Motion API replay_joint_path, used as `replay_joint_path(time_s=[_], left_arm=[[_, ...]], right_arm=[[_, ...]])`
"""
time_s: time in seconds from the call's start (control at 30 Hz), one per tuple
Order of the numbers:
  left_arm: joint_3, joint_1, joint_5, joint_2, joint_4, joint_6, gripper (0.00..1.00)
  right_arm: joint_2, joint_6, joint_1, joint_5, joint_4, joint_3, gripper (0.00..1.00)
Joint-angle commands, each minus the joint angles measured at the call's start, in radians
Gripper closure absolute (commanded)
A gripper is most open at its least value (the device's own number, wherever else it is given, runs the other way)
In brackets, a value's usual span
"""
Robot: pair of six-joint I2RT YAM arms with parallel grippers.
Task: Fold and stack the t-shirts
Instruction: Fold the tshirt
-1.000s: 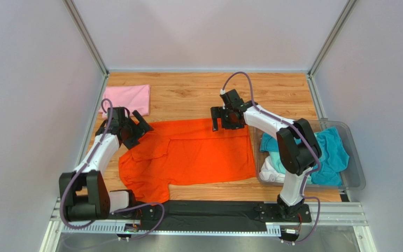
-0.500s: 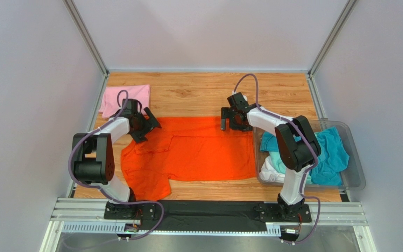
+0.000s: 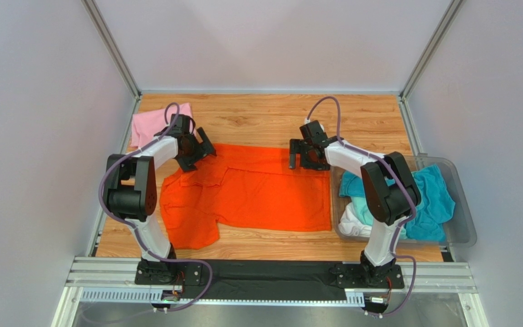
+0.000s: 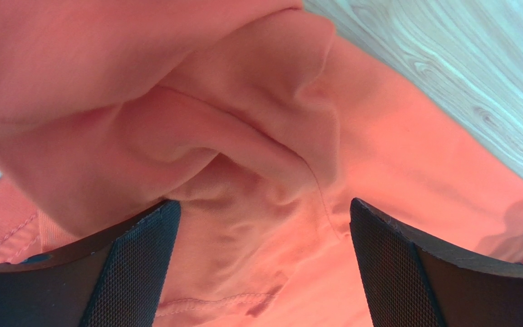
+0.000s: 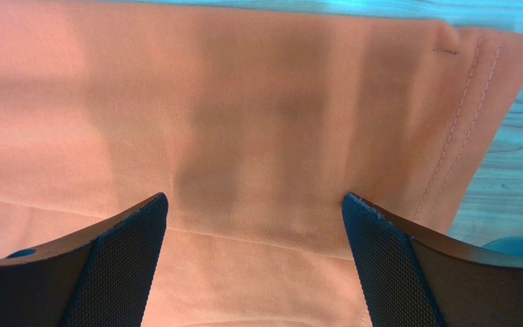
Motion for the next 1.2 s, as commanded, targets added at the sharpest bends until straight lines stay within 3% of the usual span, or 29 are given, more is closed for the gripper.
replay_joint_path(time_s=[0.0, 0.2, 0.4, 0.6, 0.77, 0.93, 1.1, 1.17], left_arm=[[0.023, -0.001, -0.030, -0.054, -0.061, 0.037, 0.00], [-0.032, -0.007, -0.098, -0.317, -0.222, 0.016, 0.00], [-0.309, -0.026, -0.061, -0.691, -0.299, -0.054, 0.00], [-0.657, -0.182, -0.007, -1.032, -0.365, -0.232, 0.00], [-0.755, -0.324, -0.064, -1.236, -0.493, -0.406, 0.00], [-0.762, -0.386, -0.118, -1.287, -0.556, -0.484, 0.00], [-0.726, -0.418, -0.147, -1.212, -0.616, -0.501, 0.01], [-0.718, -0.426, -0.182, -1.182, -0.663, -0.524, 0.05]], right_arm=[[-0.048, -0.076, -0.046, 0.006, -0.053, 0.049, 0.00], [-0.162, -0.119, 0.010, -0.027, -0.092, 0.120, 0.00], [-0.312, -0.056, 0.102, -0.011, -0.089, 0.020, 0.00], [-0.436, 0.003, 0.184, 0.015, -0.079, -0.127, 0.00], [-0.559, 0.040, 0.205, 0.018, -0.075, -0.231, 0.00], [-0.622, 0.053, 0.208, 0.024, -0.087, -0.282, 0.00], [-0.640, 0.051, 0.208, 0.041, -0.106, -0.300, 0.00], [-0.642, 0.050, 0.207, 0.040, -0.106, -0.308, 0.00]])
